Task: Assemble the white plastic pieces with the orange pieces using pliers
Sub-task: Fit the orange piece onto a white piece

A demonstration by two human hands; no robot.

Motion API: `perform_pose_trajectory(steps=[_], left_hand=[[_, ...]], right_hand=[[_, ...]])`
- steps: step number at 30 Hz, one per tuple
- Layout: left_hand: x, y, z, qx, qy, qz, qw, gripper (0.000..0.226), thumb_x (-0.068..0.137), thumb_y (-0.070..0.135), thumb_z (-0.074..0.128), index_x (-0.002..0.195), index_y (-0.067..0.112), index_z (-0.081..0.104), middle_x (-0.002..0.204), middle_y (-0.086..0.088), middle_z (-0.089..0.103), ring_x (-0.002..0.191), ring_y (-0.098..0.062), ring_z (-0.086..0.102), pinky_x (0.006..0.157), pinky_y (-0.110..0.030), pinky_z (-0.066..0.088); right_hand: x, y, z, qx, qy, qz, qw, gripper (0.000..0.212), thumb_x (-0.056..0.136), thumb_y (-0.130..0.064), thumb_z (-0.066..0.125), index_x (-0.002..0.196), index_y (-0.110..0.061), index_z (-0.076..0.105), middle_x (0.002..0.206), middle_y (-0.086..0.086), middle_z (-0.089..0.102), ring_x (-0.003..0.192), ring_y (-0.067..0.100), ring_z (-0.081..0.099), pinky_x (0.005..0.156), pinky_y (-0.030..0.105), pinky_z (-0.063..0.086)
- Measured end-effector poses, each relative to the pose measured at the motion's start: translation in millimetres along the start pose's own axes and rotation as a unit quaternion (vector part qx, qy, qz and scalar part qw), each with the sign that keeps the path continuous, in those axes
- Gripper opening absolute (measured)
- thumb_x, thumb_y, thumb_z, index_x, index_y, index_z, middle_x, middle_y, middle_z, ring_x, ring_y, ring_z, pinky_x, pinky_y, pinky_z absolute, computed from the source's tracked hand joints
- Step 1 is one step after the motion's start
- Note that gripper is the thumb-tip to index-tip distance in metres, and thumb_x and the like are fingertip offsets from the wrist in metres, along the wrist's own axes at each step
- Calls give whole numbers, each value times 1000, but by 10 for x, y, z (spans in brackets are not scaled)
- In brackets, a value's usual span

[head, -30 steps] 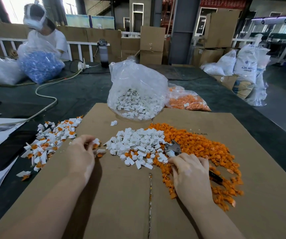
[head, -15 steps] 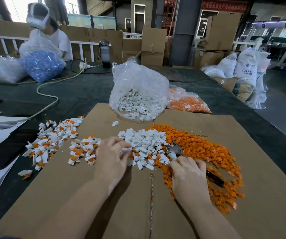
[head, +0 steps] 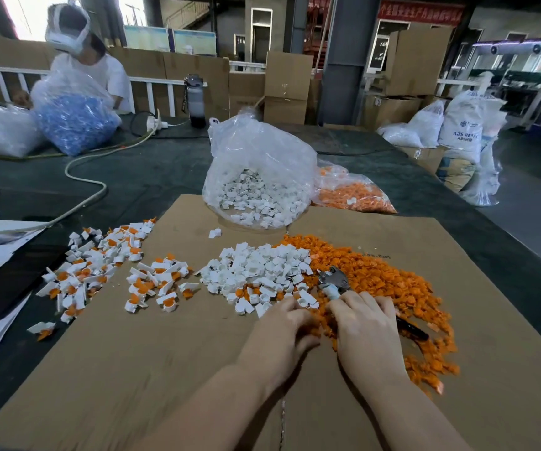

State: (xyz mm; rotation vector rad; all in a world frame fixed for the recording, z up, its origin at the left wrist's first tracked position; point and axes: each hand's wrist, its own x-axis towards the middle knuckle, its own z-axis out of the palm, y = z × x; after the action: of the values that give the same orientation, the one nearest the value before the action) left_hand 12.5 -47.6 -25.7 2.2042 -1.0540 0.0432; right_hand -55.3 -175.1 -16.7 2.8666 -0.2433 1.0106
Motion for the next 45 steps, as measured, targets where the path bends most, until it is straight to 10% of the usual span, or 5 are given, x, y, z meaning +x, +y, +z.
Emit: perform_pose_trajectory(steps=[9,16,22,39,45], left_hand=[[150,-104,-32,-147,115,-177,966,24,84,16,66,107,19,65,81,15,61,76,0,54,67,5,34],[106,-81,-51,-159,117,-136,971,21,91,13,56,102,23,71,83,24,60,77,19,52,70,4,33],[44,-203,-92,-60,212,-162,962,18,85,10,63,97,21,70,83,21,50,93,-9,48,77,-16,34],[58,-241,-82,108,113,-195,968,30,85,47,60,113,39,62,96,15,39,109,-11,36,86,-25,23],[73,-259,-87,27,173,-180,968,14,82,31,68,97,29,67,91,16,43,97,-9,36,78,-20,22]], right_hand=[[44,-257,82,90,24,-4,996,28,60,-7,82,85,-15,71,75,-1,64,71,21,61,76,31,35],[81,-327,201,90,47,29,994,22,62,-10,85,77,-14,70,71,0,63,65,21,61,61,32,46],[49,-317,234,85,46,39,995,30,59,-2,86,84,-13,73,70,1,61,66,21,59,58,32,46],[2,-333,211,92,67,41,993,24,61,-2,85,77,-13,71,68,-1,62,65,20,60,63,33,46],[-3,-330,202,108,63,54,991,23,63,-1,83,77,-15,71,69,-3,64,66,18,61,72,29,32]])
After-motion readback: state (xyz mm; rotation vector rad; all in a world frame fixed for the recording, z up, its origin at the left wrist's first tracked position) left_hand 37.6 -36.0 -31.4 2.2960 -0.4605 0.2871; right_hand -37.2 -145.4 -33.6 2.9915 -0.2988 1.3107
